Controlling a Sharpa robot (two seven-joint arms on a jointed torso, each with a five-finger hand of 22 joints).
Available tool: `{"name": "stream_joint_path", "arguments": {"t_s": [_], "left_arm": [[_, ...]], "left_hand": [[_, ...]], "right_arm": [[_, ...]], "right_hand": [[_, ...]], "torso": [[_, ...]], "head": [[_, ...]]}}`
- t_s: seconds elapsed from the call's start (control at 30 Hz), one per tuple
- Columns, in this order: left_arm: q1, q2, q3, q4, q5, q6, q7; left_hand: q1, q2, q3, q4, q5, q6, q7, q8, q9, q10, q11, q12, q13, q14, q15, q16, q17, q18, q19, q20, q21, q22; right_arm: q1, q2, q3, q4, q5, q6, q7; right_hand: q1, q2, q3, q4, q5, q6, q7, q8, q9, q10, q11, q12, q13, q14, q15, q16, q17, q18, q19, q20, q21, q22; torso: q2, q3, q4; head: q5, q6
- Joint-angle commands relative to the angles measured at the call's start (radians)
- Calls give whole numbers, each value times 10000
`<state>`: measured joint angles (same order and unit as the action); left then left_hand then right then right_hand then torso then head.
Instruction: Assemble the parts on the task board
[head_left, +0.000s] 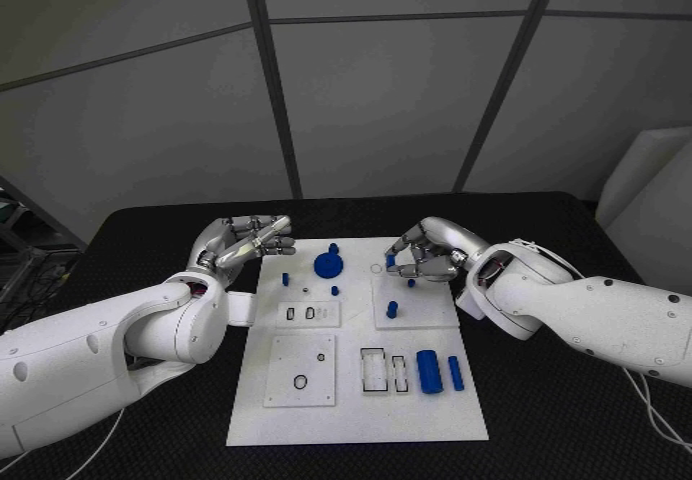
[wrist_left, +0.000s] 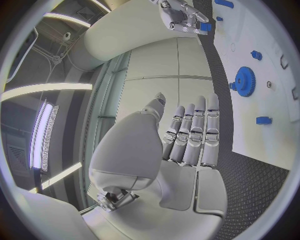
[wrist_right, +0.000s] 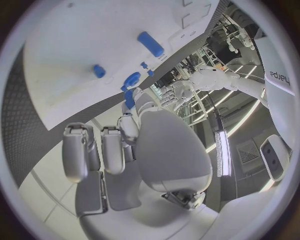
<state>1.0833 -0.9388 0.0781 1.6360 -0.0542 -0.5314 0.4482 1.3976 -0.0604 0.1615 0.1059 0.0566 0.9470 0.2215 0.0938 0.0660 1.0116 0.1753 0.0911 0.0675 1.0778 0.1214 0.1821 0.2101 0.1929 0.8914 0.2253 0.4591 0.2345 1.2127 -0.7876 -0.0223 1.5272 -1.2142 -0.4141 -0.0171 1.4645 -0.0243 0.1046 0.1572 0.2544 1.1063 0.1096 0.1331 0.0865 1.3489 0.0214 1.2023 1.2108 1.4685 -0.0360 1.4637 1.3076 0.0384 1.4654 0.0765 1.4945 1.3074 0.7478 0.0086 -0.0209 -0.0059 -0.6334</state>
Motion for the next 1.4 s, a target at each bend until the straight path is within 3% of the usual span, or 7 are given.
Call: {"name": "stream_joint_path", "arguments": {"t_s": [0.03, 0.37, 0.57, 0.83, 1.07, 1.4], "left_arm": [[15, 30, 7, -56, -36, 115, 44], [20, 101, 9, -214, -36, 121, 41], [22, 124, 9, -249, -35, 122, 38], [24, 161, 10, -252, -35, 130, 31], [25, 171, 10, -249, -35, 131, 28], [25, 188, 10, -251, -35, 141, 21]], "left_hand": [[-38, 95, 6, -63, -40, 69, 12, -53, 6, 59, -29, -19, 8, -55, 10, -54, 17, -140, -62, -7, 53, 16], [-38, 95, 6, -63, -40, 69, 12, -53, 6, 59, -29, -19, 8, -55, 10, -54, 17, -140, -62, -7, 53, 16], [-38, 95, 6, -63, -40, 69, 12, -53, 6, 59, -29, -19, 8, -55, 10, -54, 17, -140, -62, -7, 53, 16], [-38, 95, 6, -63, -40, 69, 12, -53, 6, 59, -29, -19, 8, -55, 10, -54, 17, -140, -62, -7, 53, 16], [-38, 95, 6, -63, -40, 69, 12, -53, 6, 59, -29, -19, 8, -55, 10, -54, 17, -140, -62, -7, 53, 16], [-38, 95, 6, -63, -40, 69, 12, -53, 6, 59, -29, -19, 8, -55, 10, -54, 17, -140, -62, -7, 53, 16]], "right_arm": [[20, 341, 11, 125, -683, -88, -764], [9, 1707, -11, -159, -1661, 182, -1575], [-130, 2258, -44, -328, -2105, 455, -1939], [-336, 2646, -81, -427, -2420, 836, -2205], [-458, 2773, -201, -452, -2627, 1029, -2290], [-532, 2798, -229, -470, -2807, 1332, -2388]], "right_hand": [[6, 87, 64, 6, 49, 56, -37, 22, 22, 45, 21, 4, -8, 656, -67, 61, 844, -68, 75, -37, 64, 1387], [-15, 91, 103, 17, 136, 30, -27, 7, 11, 25, 30, -26, -25, 652, -62, 51, 827, -70, 78, -40, 67, 1392], [-20, 78, 118, 16, 171, 12, -19, -3, 5, 6, 35, -51, -43, 649, -60, 44, 817, -66, 65, -40, 58, 1377], [-39, 78, 146, 25, 225, -11, -8, -15, -2, -26, 44, -94, -76, 643, -54, 28, 791, -59, 43, -39, 42, 1350], [-49, 67, 153, 27, 245, -22, -3, -21, -6, -31, 49, -96, -74, 642, -51, 28, 791, -57, 36, -38, 37, 1341], [-88, 25, 151, 37, 275, -29, 7, -24, -10, -41, 57, -103, -74, 641, -44, 24, 787, -56, 33, -34, 35, 1339]], "torso": [[-54, -8, 21], [-144, -36, 99], [-132, -31, 78], [-120, -20, 87], [-126, -20, 77], [-130, -19, 74]], "head": [[153, -72], [500, -280], [615, -332], [707, -403], [773, -469], [801, -525]]}}
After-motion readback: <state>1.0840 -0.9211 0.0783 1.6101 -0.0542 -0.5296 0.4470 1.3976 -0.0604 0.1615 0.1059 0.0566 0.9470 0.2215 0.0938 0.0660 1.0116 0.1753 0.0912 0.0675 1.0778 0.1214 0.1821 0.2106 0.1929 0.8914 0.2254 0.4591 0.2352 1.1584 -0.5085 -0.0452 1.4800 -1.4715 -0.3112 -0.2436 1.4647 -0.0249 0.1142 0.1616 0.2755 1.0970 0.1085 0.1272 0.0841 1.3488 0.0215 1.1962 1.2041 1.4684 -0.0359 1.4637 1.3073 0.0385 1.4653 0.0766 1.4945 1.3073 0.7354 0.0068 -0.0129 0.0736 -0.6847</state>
